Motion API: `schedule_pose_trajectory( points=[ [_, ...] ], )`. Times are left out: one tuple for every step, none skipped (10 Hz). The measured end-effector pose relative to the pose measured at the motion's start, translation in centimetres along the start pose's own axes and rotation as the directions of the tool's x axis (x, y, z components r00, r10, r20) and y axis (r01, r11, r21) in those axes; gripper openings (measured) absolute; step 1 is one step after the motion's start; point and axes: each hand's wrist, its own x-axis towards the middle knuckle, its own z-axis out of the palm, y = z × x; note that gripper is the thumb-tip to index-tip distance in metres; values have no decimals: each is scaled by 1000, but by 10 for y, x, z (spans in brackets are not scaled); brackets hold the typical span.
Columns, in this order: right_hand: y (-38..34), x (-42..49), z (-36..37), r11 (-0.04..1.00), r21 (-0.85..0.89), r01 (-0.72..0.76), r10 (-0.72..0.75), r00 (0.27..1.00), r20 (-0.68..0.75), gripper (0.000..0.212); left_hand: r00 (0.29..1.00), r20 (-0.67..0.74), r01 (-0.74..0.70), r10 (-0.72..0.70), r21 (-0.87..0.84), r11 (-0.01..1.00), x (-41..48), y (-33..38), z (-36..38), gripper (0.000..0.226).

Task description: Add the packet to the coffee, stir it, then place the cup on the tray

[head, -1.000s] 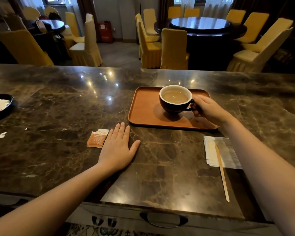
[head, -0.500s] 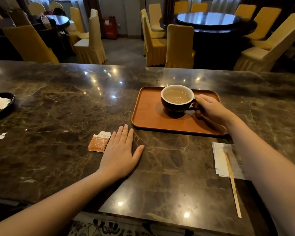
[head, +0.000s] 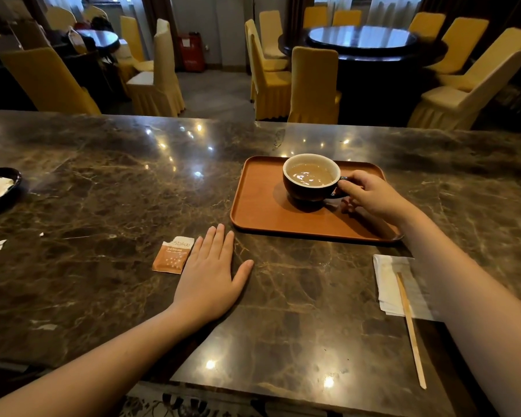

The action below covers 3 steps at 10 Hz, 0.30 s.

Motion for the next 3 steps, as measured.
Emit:
schedule_pose_trajectory(
  points=[
    [0, -3, 3, 1000, 23, -2, 2, 1000, -26, 13, 1000, -9, -4, 4, -9, 1000, -1, 1, -1, 86],
    [-2, -6, 9, 990, 138, -32, 40, 998, -51, 13, 1000, -5, -2, 2, -27, 1000, -1, 1, 0, 86],
    [-8, -11, 9, 989, 125, -76, 92, 987, -131, 19, 1000, 0, 8, -8, -28, 1000, 0, 2, -1, 84]
  ],
)
